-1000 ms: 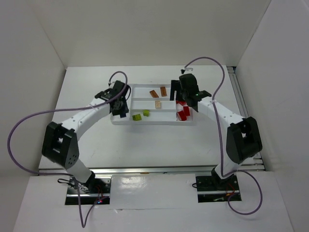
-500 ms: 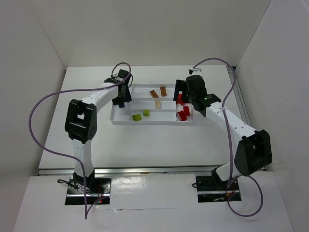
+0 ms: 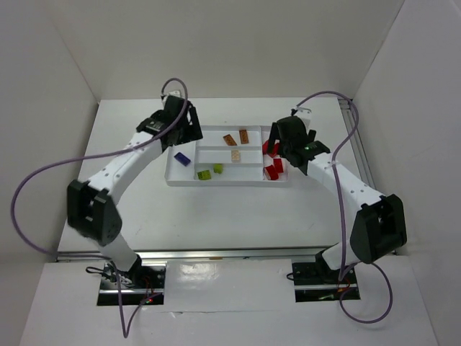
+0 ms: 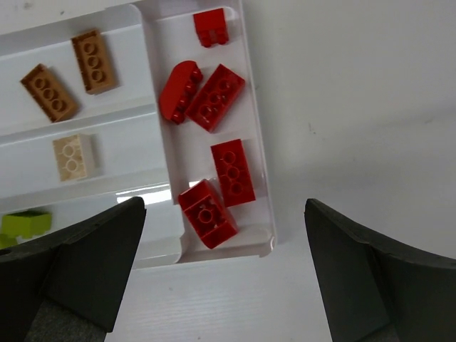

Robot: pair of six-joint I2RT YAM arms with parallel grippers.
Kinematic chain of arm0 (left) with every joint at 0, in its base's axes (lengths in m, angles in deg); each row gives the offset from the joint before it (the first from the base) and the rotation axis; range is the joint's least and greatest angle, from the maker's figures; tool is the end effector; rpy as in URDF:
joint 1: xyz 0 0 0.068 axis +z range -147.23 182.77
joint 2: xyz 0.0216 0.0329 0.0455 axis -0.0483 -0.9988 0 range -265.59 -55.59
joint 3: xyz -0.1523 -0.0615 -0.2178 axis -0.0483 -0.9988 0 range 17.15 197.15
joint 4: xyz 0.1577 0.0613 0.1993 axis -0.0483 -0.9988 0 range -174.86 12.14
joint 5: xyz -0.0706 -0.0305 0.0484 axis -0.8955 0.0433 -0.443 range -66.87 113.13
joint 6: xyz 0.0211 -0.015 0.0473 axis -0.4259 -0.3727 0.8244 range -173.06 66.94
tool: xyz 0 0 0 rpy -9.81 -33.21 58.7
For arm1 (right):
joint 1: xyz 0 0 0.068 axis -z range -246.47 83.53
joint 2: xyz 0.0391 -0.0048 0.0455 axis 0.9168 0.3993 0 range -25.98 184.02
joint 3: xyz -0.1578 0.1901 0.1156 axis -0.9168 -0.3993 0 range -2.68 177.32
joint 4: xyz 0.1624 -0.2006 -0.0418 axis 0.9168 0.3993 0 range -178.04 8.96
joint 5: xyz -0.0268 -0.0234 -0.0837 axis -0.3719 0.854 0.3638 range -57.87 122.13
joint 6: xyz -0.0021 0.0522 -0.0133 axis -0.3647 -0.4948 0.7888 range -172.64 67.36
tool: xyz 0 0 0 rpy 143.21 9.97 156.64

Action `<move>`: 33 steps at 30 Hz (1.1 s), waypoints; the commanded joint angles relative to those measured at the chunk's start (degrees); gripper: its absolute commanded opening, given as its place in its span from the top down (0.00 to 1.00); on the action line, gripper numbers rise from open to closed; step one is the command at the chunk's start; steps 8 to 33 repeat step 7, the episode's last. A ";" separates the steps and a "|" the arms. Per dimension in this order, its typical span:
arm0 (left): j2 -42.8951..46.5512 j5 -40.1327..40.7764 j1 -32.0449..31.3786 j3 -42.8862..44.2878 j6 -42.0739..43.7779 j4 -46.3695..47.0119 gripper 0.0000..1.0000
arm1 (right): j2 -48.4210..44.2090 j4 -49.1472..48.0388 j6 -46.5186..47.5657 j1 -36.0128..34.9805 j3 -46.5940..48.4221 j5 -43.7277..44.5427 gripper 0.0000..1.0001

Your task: Sort the legos into containers by color

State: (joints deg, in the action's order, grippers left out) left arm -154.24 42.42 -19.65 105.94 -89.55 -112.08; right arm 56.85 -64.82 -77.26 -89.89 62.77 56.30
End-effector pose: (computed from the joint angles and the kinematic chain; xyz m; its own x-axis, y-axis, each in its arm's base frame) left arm 0.3637 -0.1372 0.3168 -0.6007 -0.3593 -0.7142 -0.2694 0.9320 -0.2423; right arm 0.2990 0.1137 0.2901 -0.5750 0.1651 -0.8013 0.1782 0.9812 0.0742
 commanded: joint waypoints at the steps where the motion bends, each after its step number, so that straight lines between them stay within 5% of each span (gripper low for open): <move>1: 11.88 -0.92 0.27 -5.36 1.60 7.66 0.09 | -2.41 4.45 -2.36 -0.13 0.99 7.55 0.00; 7: 20.86 -2.85 -0.26 -13.47 2.21 14.44 0.09 | -7.05 3.77 -3.68 -0.66 -2.78 8.09 0.00; 33: 20.86 -2.85 -0.26 -13.47 2.21 14.44 0.09 | -7.05 3.77 -3.68 -0.66 -2.78 8.09 0.00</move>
